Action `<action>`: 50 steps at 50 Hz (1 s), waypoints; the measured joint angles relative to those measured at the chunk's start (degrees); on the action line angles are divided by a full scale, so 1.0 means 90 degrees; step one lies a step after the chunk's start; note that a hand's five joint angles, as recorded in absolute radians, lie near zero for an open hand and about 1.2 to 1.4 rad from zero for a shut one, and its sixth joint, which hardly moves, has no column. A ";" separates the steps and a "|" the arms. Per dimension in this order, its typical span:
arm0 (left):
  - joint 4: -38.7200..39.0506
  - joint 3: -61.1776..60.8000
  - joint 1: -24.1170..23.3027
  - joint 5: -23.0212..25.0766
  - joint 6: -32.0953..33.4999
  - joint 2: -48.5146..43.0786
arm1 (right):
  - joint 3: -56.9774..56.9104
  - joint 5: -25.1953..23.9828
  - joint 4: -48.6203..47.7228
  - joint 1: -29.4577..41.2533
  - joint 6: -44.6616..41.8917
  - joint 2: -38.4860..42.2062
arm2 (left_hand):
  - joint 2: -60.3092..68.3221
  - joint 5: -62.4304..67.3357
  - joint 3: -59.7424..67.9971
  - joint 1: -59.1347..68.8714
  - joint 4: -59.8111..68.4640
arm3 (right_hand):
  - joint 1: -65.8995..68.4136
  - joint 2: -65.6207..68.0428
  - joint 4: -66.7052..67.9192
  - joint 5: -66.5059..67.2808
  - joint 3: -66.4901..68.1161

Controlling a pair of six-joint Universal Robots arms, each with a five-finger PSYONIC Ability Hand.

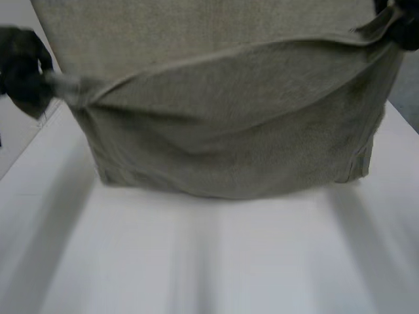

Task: Fold the towel.

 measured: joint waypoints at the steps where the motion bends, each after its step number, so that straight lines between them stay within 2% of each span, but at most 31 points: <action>1: -0.0073 0.0110 0.0006 0.0005 -0.0053 -0.0011 | -0.0079 -0.0011 0.0071 -0.0036 0.0010 0.0019 | 0.0000 0.0000 0.0000 0.0000 0.0001 | 0.0000 0.0000 0.0000 0.0000 0.0000; 7: -0.0448 0.0735 -0.0004 -0.0003 -0.0235 -0.0677 | -0.0484 -0.0003 0.0427 -0.0109 -0.0244 0.0615 | 0.0001 0.0001 0.0000 0.0000 0.0002 | 0.0000 0.0000 0.0027 0.0000 0.0001; 11: -0.0593 0.1286 -0.0065 -0.0045 -0.0246 -0.1581 | -0.0825 0.0143 0.0452 0.0103 -0.0748 0.1405 | 0.0001 0.0001 0.0000 0.0000 0.0003 | 0.0000 0.0052 0.0027 0.0001 0.0001; 18: -0.0756 0.3299 -0.0287 -0.0155 -0.0380 -0.3454 | -0.2485 0.0960 0.0118 0.0880 -0.1157 0.3073 | 0.0024 0.0001 0.0000 0.0009 0.0004 | 0.0001 0.0061 0.0027 0.0001 0.0001; 22: -0.0769 0.5017 -0.0451 -0.0402 -0.0580 -0.4448 | -0.4108 0.1574 -0.0468 0.1301 -0.1033 0.4032 | 0.0036 0.0001 0.0000 0.0034 0.0005 | 0.0003 0.0061 0.0027 0.0001 0.0001; 27: -0.0739 0.6998 -0.0625 -0.0730 -0.0867 -0.5467 | -0.5838 0.2109 -0.1186 0.1484 -0.0526 0.4651 | 0.0040 0.0001 0.0000 0.0035 0.0009 | 0.0005 0.0083 0.0028 0.0001 0.0001; 33: -0.0367 0.8272 -0.0660 -0.1169 -0.1584 -0.5233 | -0.6918 0.2304 -0.1344 0.1475 0.0165 0.4714 | 0.0044 0.0001 0.0000 0.0043 0.0026 | 0.0018 0.0083 0.0028 0.0001 0.0001; 36: -0.0248 0.8067 -0.0650 -0.1229 -0.1875 -0.4922 | -0.6933 0.2228 -0.1040 0.1449 0.0315 0.4636 | 0.0044 0.0001 0.0000 0.0044 0.0027 | 0.0020 0.0083 0.0028 0.0001 0.0001; 42: -0.0146 0.6235 -0.0577 -0.0988 -0.2145 -0.4343 | -0.6096 0.1776 0.0265 0.1388 0.0290 0.4518 | 0.0047 0.0035 0.0000 0.0048 0.0028 | 0.0021 0.0083 0.0028 0.0001 0.0001; 47: 0.0079 0.4077 -0.0449 -0.0546 -0.2129 -0.3993 | -0.4479 0.1308 0.1187 0.1253 -0.0077 0.4443 | 0.0053 0.0038 0.0000 0.0049 0.0029 | 0.0021 0.0083 0.0028 0.0001 0.0001; 50: 0.0324 0.2958 -0.0376 -0.0304 -0.2056 -0.3900 | -0.3400 0.1124 0.1189 0.1169 -0.0310 0.4344 | 0.0056 0.0038 0.0000 0.0049 0.0030 | 0.0022 0.0083 0.0028 0.0001 0.0001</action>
